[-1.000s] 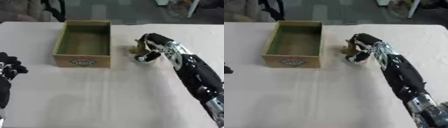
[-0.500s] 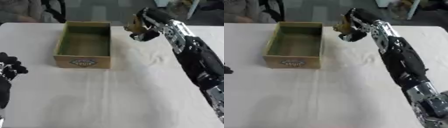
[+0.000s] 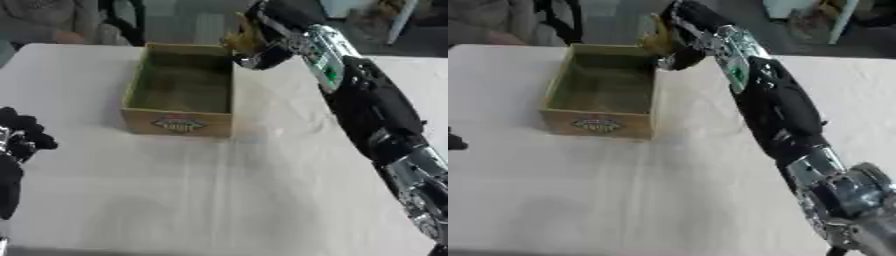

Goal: Pick up objects on the table and place them in the box.

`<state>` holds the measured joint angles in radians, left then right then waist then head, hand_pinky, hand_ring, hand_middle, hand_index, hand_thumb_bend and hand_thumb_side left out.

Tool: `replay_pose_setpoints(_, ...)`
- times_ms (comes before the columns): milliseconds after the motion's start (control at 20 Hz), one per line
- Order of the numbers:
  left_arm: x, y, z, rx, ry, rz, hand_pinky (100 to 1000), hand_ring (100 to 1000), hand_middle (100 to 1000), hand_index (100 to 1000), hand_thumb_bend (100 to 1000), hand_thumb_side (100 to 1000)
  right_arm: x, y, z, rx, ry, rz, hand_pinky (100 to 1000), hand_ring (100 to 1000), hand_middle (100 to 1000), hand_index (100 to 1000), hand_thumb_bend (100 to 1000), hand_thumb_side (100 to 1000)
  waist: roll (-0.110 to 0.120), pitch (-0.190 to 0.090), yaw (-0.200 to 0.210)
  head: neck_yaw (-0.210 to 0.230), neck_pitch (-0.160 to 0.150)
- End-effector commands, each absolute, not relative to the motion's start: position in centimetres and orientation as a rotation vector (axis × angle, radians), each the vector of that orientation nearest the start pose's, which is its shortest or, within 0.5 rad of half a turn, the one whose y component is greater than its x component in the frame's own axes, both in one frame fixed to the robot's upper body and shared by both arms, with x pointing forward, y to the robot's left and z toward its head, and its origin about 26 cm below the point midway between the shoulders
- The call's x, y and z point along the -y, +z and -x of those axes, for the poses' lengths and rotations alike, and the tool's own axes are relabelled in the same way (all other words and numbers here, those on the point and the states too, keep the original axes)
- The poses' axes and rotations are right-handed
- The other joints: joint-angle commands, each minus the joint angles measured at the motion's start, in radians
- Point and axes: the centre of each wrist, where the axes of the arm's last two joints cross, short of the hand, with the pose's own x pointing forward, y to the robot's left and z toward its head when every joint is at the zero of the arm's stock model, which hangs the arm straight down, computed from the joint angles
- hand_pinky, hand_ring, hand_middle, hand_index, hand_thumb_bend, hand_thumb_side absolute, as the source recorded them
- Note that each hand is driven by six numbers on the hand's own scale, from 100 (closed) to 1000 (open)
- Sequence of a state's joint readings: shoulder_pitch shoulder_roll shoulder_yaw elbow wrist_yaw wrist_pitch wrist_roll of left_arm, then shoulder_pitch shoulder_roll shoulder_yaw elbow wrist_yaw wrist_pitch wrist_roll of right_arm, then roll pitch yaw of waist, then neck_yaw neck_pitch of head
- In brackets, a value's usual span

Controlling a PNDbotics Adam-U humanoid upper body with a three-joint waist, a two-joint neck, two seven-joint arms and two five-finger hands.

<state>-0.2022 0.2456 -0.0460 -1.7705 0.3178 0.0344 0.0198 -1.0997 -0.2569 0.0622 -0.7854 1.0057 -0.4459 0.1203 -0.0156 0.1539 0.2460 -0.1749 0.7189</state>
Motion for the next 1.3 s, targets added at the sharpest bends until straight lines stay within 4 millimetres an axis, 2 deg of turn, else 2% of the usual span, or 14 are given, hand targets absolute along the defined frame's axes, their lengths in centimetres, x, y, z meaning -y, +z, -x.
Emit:
replay_pose_setpoints(50, -25.4, 11.7, -31.7, 1.920, -0.099, 0.218, 556, 504, 498, 602, 253, 586, 18.9, 22.1, -50.6, 1.915, 1.504, 0.841, 221, 295, 469, 643, 260, 309, 0.007, -0.009, 0.016, -0.014, -0.013)
replay_pose_setpoints(500, -24.4, 12.2, -32.0, 1.928, -0.126, 0.270, 556, 503, 497, 601, 252, 586, 15.8, 19.8, -50.7, 1.892, 1.502, 0.818, 230, 308, 471, 647, 236, 292, 0.015, 0.011, 0.089, -0.056, -0.024)
replay_pose_setpoints(950, -23.8, 12.4, -32.1, 1.927, -0.146, 0.300, 556, 503, 497, 601, 252, 588, 14.6, 15.2, -50.3, 1.778, 1.538, 0.804, 271, 343, 480, 659, 232, 299, 0.022, 0.025, 0.127, -0.086, -0.035)
replay_pose_setpoints(1150, -23.8, 12.4, -32.1, 1.925, -0.144, 0.300, 556, 502, 496, 601, 253, 589, 14.7, 13.6, -50.1, 1.713, 1.570, 0.789, 355, 415, 513, 699, 281, 320, 0.023, 0.028, 0.127, -0.088, -0.034)
replay_pose_setpoints(1200, -23.8, 12.3, -32.1, 1.925, -0.144, 0.300, 556, 502, 496, 601, 253, 590, 14.7, 13.3, -50.1, 1.691, 1.588, 0.779, 451, 520, 579, 751, 337, 319, 0.023, 0.028, 0.126, -0.087, -0.034)
replay_pose_setpoints(1250, -23.8, 12.3, -32.1, 1.924, -0.144, 0.301, 556, 502, 496, 601, 254, 590, 14.7, 13.1, -50.1, 1.664, 1.611, 0.763, 462, 533, 588, 757, 332, 325, 0.023, 0.028, 0.124, -0.086, -0.034)
replay_pose_setpoints(1300, -23.8, 12.3, -32.1, 1.924, -0.145, 0.302, 556, 502, 496, 601, 254, 590, 14.7, 13.1, -50.1, 1.641, 1.631, 0.748, 549, 622, 658, 797, 358, 316, 0.022, 0.029, 0.123, -0.086, -0.034)
